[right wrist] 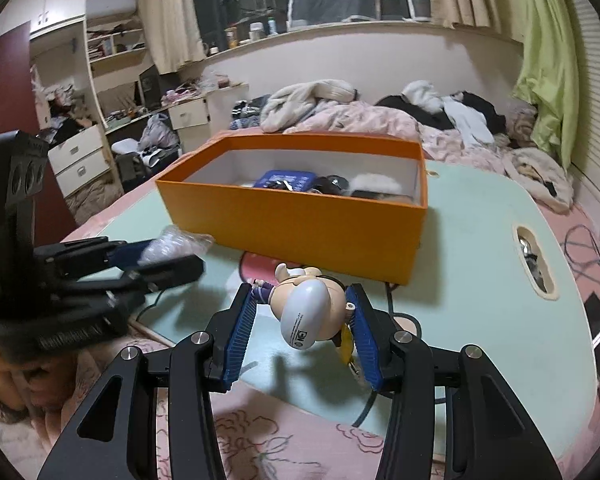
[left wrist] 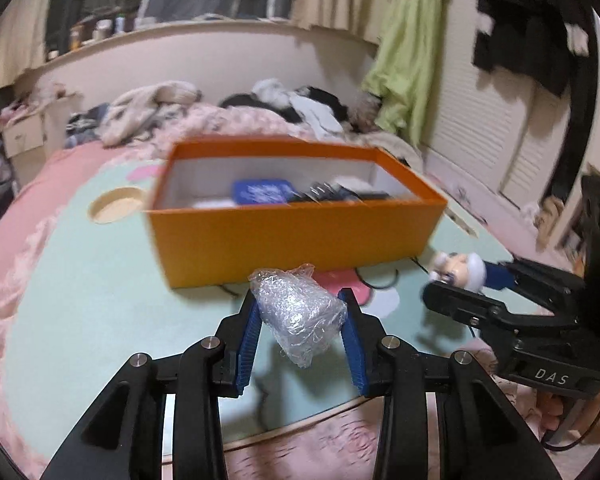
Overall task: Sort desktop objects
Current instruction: 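Drop the figurine into the orange box with right gripper while left drops the clear wrapped item in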
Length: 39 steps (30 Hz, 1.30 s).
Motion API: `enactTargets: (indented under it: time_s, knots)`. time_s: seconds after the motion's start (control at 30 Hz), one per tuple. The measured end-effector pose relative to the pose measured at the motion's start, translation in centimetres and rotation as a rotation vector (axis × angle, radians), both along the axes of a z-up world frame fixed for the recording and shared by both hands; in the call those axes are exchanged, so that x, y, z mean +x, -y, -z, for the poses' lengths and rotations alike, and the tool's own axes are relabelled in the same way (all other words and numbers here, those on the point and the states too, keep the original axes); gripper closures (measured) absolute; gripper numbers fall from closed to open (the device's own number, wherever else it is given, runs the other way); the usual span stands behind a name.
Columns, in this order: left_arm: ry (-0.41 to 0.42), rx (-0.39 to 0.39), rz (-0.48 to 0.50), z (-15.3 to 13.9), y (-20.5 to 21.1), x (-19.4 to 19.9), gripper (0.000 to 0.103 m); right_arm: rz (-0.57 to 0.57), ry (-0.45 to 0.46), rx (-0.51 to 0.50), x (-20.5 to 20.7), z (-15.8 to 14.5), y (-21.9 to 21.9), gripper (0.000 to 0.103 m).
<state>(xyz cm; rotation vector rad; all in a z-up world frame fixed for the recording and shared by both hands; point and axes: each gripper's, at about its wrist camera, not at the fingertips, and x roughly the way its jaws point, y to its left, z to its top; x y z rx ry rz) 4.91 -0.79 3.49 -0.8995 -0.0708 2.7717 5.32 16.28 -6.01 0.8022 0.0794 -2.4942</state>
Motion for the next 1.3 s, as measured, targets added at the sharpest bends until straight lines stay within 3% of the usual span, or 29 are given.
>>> enactTargets:
  time_s: [0.1,0.27,0.37,0.4,0.43,0.47,0.53,0.6,0.63,0.67,0.7,0.77,0.83,0.97,1.03,1.2,1.3]
  knots:
    - [-0.076,-0.041,-0.013,-3.2,0.0,0.3,0.067,-0.023,-0.03,-0.017,0.3,-1.5,0.3,0.055]
    - [-0.266,-0.028,0.024,-11.2,-0.1,0.6,0.066,-0.044,-0.127,-0.086,-0.7,-7.4,1.6,0.055]
    - [-0.324,-0.033,-0.002,-14.1,-0.6,-2.1,0.066,-0.009,-0.178,-0.105,-2.4,-10.4,2.0,0.055]
    - [-0.312,-0.044,-0.026,-14.0,-0.7,-3.9,0.063,0.014,-0.188,-0.102,-3.1,-10.8,2.1,0.055]
    - [-0.282,-0.06,-0.04,-13.3,-0.8,-5.2,0.04,0.038,-0.181,-0.095,-4.0,-10.8,2.1,0.054]
    - [-0.247,-0.076,-0.053,-12.4,-1.0,-6.2,0.001,0.059,-0.159,-0.084,-4.9,-10.3,2.2,0.05]
    - [-0.129,-0.098,-0.087,-8.4,-1.1,-8.7,0.0,0.104,-0.091,-0.049,-6.6,-8.1,2.0,0.021]
    - [0.026,-0.028,-0.016,-2.9,-1.1,-10.8,0.0,0.125,0.023,-0.003,-8.1,-4.7,1.7,0.02]
    - [0.076,0.023,0.016,-1.5,-0.9,-11.2,0.001,0.112,0.024,0.026,-8.2,-3.2,1.8,0.02]
    - [-0.033,0.033,-0.002,-0.5,-0.8,-10.4,0.001,0.103,-0.027,0.062,-7.8,-2.6,2.1,0.019]
    - [-0.05,0.047,-0.017,-0.1,-0.5,-10.1,0.001,0.109,-0.052,0.078,-7.6,-2.4,2.3,0.019]
    - [0.004,0.07,-0.011,0.9,-0.1,-10.8,0.001,0.117,-0.026,0.086,-8.4,-2.5,2.7,0.019]
    - [-0.003,0.06,-0.004,1.7,0.1,-11.1,0.001,0.114,-0.007,0.08,-9.1,-2.5,2.8,0.019]
    - [-0.017,0.063,0.0,3.3,0.2,-10.5,0.001,0.112,-0.054,0.065,-9.0,-2.0,3.0,0.019]
    - [-0.028,0.061,-0.011,2.4,0.1,-9.5,0.001,0.119,-0.049,0.065,-8.1,-2.0,2.9,0.019]
    - [-0.179,0.045,-0.035,-2.0,1.3,-4.7,0.001,0.171,-0.122,-0.03,-3.8,-4.6,0.5,0.019]
    - [-0.158,-0.007,-0.051,-3.1,0.9,-3.3,0.001,0.162,-0.107,-0.084,-1.8,-5.7,0.0,0.019]
